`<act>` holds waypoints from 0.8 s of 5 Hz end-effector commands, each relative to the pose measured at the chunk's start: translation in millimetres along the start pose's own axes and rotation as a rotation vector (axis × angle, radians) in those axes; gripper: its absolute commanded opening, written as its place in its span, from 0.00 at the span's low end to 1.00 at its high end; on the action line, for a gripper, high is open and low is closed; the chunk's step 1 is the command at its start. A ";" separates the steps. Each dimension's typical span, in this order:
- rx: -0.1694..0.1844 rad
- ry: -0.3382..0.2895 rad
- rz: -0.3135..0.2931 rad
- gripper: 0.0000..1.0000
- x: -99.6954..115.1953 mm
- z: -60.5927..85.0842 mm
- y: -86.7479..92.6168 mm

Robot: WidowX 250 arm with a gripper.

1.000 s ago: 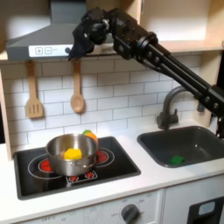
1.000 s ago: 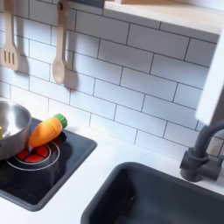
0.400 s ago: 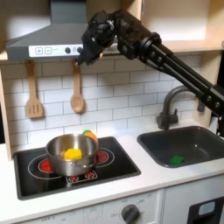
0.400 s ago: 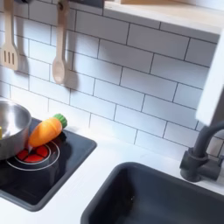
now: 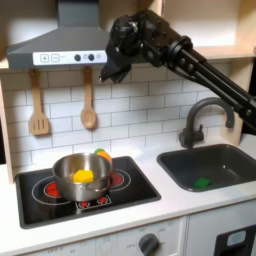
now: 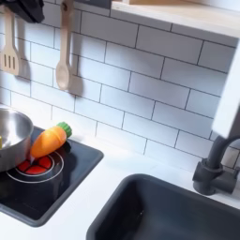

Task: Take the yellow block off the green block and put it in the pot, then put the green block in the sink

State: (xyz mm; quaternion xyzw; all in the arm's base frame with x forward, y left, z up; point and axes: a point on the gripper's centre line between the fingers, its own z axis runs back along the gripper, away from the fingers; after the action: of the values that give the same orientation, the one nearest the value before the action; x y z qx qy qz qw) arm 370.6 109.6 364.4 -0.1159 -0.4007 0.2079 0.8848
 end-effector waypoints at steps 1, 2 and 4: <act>0.055 0.227 -0.105 0.00 -48.2 -17.7 3.6; 0.102 0.337 -0.130 0.00 -73.2 -25.1 11.3; 0.157 0.472 -0.244 0.00 -104.4 -24.9 11.5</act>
State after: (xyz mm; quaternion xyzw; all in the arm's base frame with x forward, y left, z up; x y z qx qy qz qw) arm 325.1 68.4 277.0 -0.0471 -0.1810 0.0947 0.9778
